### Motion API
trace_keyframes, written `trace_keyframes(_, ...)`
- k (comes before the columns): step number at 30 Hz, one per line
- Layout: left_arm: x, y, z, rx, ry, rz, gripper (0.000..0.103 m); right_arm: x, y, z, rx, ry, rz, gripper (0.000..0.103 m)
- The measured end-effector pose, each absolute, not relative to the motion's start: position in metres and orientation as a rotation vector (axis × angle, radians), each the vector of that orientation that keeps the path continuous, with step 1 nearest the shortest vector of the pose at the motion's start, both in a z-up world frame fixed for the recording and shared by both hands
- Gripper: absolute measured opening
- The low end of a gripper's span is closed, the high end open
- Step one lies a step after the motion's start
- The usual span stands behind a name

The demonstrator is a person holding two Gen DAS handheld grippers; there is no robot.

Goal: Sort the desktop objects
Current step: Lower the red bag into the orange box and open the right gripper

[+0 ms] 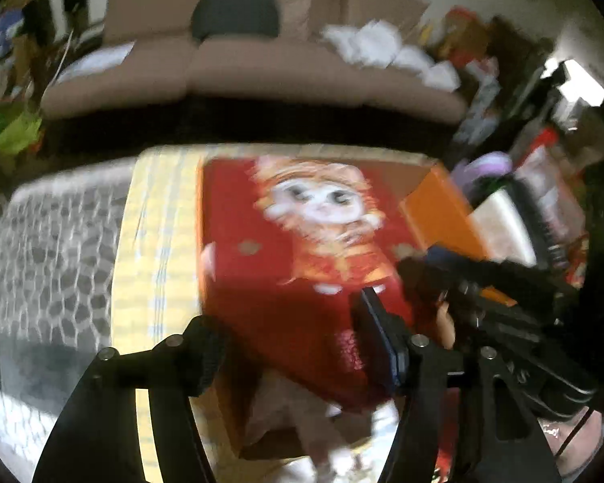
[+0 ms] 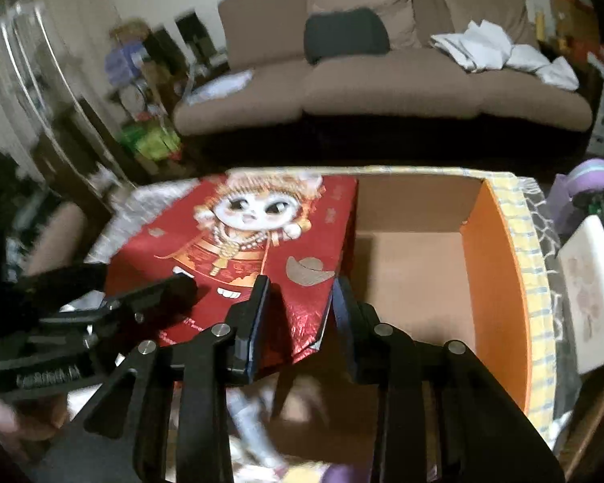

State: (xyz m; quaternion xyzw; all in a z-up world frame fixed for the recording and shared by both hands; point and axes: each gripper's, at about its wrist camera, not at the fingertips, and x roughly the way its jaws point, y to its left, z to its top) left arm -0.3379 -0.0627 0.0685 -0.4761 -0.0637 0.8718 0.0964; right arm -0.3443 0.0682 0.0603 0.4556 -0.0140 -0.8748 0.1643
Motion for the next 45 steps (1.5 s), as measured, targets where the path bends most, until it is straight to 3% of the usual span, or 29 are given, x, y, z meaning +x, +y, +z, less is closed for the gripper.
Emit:
trace_keyframes(2, -0.329, -0.065, 0.06, -1.412, -0.193, 2.582, 0.064, -0.351, 0.072, 0.044, 1.389, -0.018, -2.532, 0.03)
trace_keyframes(4, -0.315, -0.066, 0.058, -1.395, -0.154, 2.581, 0.066, -0.348, 0.085, 0.039, 1.405, -0.092, -2.544, 0.038)
trace_keyframes(6, -0.299, -0.07, 0.059, -1.368, -0.126, 2.59, 0.067, -0.338, 0.097, 0.043, 1.355, -0.157, -2.524, 0.062)
trace_keyframes(7, -0.29, -0.072, 0.059, -1.357, -0.128, 2.58, 0.067, -0.332, 0.1, 0.046, 1.335, -0.162, -2.52, 0.065)
trace_keyframes(17, -0.238, -0.074, 0.05, -1.347, -0.06, 2.556, 0.072, -0.287, 0.068, 0.062, 1.354, -0.162, -2.246, 0.067)
trace_keyframes(19, -0.235, -0.066, 0.048, -1.341, 0.073, 2.591, 0.07, -0.282, 0.06, 0.061, 1.359, -0.201, -2.218, 0.067)
trace_keyframes(20, -0.235, -0.062, 0.045, -1.347, 0.149, 2.599, 0.066, -0.28, 0.059, 0.059, 1.364, -0.221, -2.213, 0.067)
trace_keyframes(21, -0.236, -0.059, 0.043, -1.356, 0.182, 2.589, 0.046, -0.278, 0.059, 0.059, 1.366, -0.235, -2.211, 0.067)
trace_keyframes(22, -0.238, -0.058, 0.041, -1.381, 0.205, 2.573, 0.018, -0.276, 0.059, 0.058, 1.365, -0.247, -2.212, 0.067)
trace_keyframes(23, -0.239, -0.058, 0.039, -1.404, 0.22, 2.561, 0.009, -0.272, 0.061, 0.058, 1.363, -0.255, -2.217, 0.067)
trace_keyframes(25, -0.238, -0.06, 0.042, -1.388, 0.213, 2.553, 0.01, -0.263, 0.065, 0.06, 1.359, -0.28, -2.226, 0.067)
trace_keyframes(28, -0.233, -0.069, 0.054, -1.331, 0.11, 2.558, 0.01, -0.238, 0.081, 0.059, 1.335, -0.389, -2.233, 0.061)
trace_keyframes(30, -0.233, -0.073, 0.059, -1.317, 0.04, 2.547, 0.01, -0.226, 0.087, 0.047, 1.336, -0.459, -2.215, 0.049)
trace_keyframes(35, -0.232, -0.076, 0.066, -1.299, -0.121, 2.496, 0.01, -0.231, 0.082, 0.004, 1.377, -0.659, -2.084, 0.043)
trace_keyframes(37, -0.231, -0.076, 0.073, -1.285, -0.14, 2.486, 0.009, -0.237, 0.077, -0.007, 1.382, -0.679, -2.09, 0.034)
trace_keyframes(39, -0.23, -0.074, 0.084, -1.268, -0.13, 2.494, 0.01, -0.241, 0.07, -0.017, 1.387, -0.711, -2.061, 0.005)
trace_keyframes(42, -0.225, -0.076, 0.11, -1.221, -0.131, 2.506, 0.01, -0.235, 0.068, -0.01, 1.316, -0.779, -2.0, 0.002)
trace_keyframes(45, -0.218, -0.078, 0.147, -1.161, -0.137, 2.518, 0.01, -0.225, 0.071, 0.032, 1.205, -0.74, -2.022, 0.002)
